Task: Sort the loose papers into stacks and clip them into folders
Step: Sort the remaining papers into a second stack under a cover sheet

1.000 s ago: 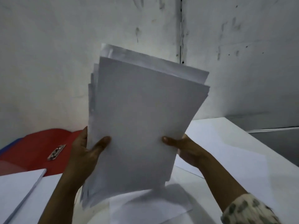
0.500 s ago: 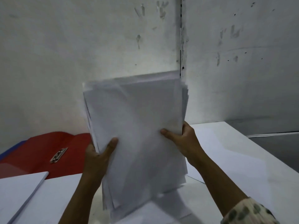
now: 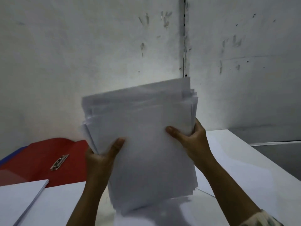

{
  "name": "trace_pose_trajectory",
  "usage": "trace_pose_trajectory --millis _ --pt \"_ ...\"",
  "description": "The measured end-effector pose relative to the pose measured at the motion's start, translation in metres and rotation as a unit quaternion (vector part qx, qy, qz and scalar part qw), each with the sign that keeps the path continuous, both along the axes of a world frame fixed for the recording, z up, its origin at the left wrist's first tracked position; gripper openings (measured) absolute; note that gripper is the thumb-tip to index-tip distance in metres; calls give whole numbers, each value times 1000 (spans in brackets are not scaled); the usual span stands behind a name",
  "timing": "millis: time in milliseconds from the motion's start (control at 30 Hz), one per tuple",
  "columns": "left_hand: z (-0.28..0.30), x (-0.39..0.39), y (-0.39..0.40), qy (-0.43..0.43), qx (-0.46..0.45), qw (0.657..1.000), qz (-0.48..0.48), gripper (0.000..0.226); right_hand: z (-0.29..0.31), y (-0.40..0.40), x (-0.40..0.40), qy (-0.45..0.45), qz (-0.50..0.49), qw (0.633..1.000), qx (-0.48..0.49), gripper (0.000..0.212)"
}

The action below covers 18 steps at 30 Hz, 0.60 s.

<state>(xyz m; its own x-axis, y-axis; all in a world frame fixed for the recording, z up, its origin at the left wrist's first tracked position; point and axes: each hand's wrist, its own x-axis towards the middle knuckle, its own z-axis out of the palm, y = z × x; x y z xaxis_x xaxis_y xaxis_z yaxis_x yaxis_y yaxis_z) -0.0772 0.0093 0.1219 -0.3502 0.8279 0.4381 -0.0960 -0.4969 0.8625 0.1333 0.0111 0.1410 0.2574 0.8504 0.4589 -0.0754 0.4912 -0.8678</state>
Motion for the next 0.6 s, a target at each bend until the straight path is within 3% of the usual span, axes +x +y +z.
trace_pose_trajectory --millis 167,233,333,400,600 --pt "-9 -3 8 -17 -16 999 -22 39 -7 0 5 -31 41 998 -33 65" --pt "-13 -1 11 -22 -27 999 -34 47 -11 3 6 -47 36 997 -42 60" --pt "-6 3 8 -8 -50 999 -15 20 -10 6 4 -39 -3 998 -44 41" --pt "7 8 7 12 -28 999 -21 22 1 7 4 -30 -35 999 -18 32" --pt "25 16 -1 58 2 998 -12 19 18 7 6 -43 -43 998 17 35"
